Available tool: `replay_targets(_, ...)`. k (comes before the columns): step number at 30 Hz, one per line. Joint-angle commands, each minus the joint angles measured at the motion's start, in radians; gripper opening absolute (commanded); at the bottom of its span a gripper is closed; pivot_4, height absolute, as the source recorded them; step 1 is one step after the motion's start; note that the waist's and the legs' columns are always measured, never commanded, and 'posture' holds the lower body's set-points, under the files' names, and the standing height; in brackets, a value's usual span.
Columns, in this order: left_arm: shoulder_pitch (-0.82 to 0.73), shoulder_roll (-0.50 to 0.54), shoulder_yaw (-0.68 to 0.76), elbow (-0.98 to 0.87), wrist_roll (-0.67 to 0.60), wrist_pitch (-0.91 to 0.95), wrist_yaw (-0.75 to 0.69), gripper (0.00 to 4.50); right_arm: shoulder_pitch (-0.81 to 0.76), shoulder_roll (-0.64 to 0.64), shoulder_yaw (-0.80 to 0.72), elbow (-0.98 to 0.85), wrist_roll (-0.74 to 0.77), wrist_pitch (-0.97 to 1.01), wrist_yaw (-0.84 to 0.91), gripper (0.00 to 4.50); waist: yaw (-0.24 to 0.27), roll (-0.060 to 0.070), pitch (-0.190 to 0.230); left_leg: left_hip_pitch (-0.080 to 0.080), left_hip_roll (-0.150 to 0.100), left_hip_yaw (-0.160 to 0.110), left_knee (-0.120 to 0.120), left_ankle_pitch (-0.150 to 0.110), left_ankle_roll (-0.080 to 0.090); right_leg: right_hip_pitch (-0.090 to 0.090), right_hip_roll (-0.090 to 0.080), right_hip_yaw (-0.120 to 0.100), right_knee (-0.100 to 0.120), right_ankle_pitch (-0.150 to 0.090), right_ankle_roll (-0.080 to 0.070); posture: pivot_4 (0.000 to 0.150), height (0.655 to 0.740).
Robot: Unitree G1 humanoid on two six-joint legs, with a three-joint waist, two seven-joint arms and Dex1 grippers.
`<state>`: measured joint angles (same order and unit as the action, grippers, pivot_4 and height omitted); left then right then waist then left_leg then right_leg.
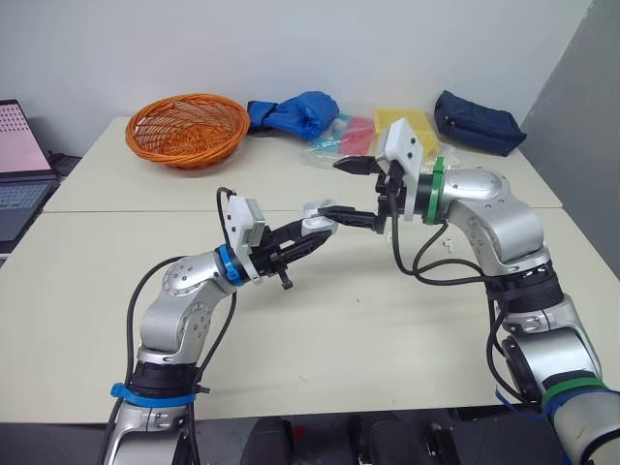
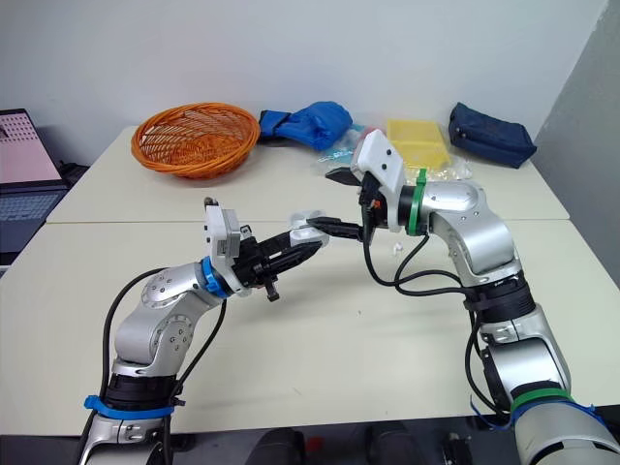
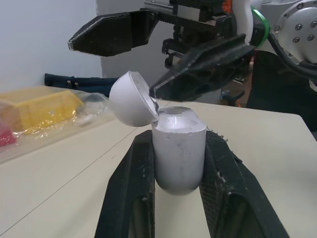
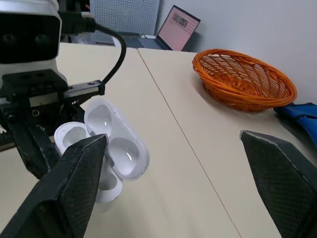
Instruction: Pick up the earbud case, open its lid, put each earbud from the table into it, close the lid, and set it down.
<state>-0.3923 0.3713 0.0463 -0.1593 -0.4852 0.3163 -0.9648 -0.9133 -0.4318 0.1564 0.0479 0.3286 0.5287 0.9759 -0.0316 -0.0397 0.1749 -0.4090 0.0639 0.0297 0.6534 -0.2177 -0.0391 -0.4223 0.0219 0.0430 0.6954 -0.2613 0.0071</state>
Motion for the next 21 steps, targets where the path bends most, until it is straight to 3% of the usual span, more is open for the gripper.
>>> replay_targets(1,-0.009,0.003,0.005,-0.013,-0.013,-0.04,0.0,0.79,-0.012,-0.013,-0.071,-0.054,0.083,0.06,0.016,4.48,0.0,0.0,0.0,0.0,0.0,0.0,-0.001,0.0,0.0,0.0,0.0,0.0,0.0,0.0,0.0,0.15,0.74)
replay_targets(8,-0.026,-0.019,0.031,0.031,0.035,-0.116,0.099,0.79,0.07,-0.101,-0.115,-0.167,0.191,0.183,0.057,4.48,0.001,0.0,0.0,0.0,0.0,0.0,-0.007,0.0,0.0,0.0,0.0,0.0,-0.008,0.0,0.0,0.15,0.74)
replay_targets(12,-0.031,-0.046,0.092,0.096,0.078,-0.196,0.234,0.79,0.165,-0.151,-0.165,-0.05,0.068,0.143,-0.117,4.48,0.002,0.0,0.0,-0.001,0.0,0.0,-0.009,0.0,0.0,0.001,0.0,0.0,-0.013,0.0,0.0,0.15,0.74)
replay_targets(17,0.014,-0.052,0.13,0.034,-0.04,-0.116,0.236,0.79,0.286,-0.05,-0.175,0.023,-0.05,0.112,-0.389,4.48,-0.001,-0.001,0.0,-0.003,-0.001,0.001,-0.009,0.0,0.0,0.0,-0.001,0.001,-0.015,0.001,0.001,0.15,0.74)
replay_targets(21,0.028,-0.062,0.129,0.009,0.008,-0.152,0.295,0.79,0.344,0.088,-0.168,0.054,-0.133,0.031,-0.567,4.48,-0.004,0.0,0.0,-0.004,0.001,0.0,-0.01,0.0,0.0,-0.002,0.0,0.001,-0.014,0.001,0.001,0.15,0.74)
